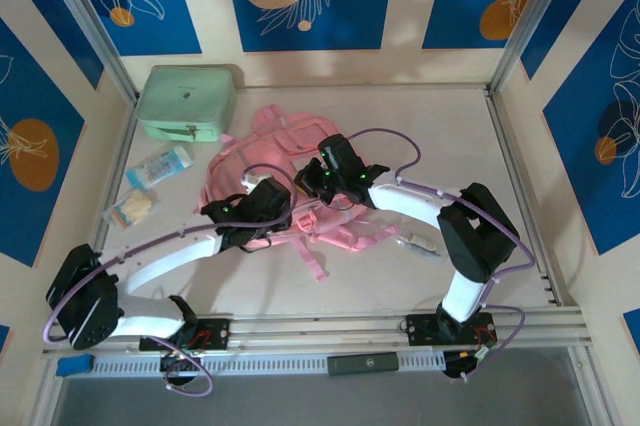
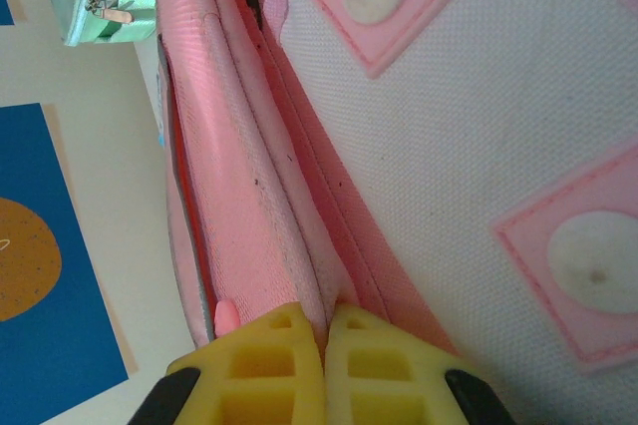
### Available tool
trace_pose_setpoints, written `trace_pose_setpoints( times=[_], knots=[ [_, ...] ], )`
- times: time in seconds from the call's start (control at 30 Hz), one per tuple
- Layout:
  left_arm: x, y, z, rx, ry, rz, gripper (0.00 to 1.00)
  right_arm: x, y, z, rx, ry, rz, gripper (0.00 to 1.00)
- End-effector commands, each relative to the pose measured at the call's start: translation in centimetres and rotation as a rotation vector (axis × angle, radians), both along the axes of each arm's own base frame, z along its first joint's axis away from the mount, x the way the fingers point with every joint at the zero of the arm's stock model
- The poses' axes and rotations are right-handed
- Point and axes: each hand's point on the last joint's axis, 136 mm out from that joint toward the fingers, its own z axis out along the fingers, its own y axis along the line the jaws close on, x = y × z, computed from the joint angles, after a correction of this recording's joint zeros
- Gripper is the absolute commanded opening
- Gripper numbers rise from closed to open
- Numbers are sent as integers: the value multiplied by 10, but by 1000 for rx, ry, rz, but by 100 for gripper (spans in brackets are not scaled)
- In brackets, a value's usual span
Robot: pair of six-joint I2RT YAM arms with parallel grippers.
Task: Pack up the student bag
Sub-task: Unzip the student bag at the top-center of the table.
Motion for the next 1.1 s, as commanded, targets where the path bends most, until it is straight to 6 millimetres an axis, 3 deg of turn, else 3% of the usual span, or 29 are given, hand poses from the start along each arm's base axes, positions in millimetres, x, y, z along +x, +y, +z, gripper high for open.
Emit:
trace_pose_setpoints(
  times=[0.0, 0.07, 0.3, 0.6, 0.77, 0.83, 1.07],
  knots=[
    [10, 9, 8, 18, -3, 81, 42, 10, 6, 35, 51, -78, -11, 0],
    [6, 22, 5, 45, 2, 132, 41, 11, 4, 35, 49, -79, -13, 0],
    [5, 22, -6, -32, 1, 195, 33, 12, 8, 34, 63, -71, -8, 0],
    [29, 2, 1, -114, -79, 172, 18, 8, 10, 30, 39, -74, 10, 0],
    [25, 25, 2, -65, -65, 200, 3, 8, 3, 28, 30, -74, 19, 0],
    [23, 22, 10, -81, -94, 130, 0, 10, 1, 31, 20, -94, 45, 0],
    [-2, 56, 14, 98, -26, -7, 0, 26, -29, 33, -96, -140, 122, 0]
  ],
)
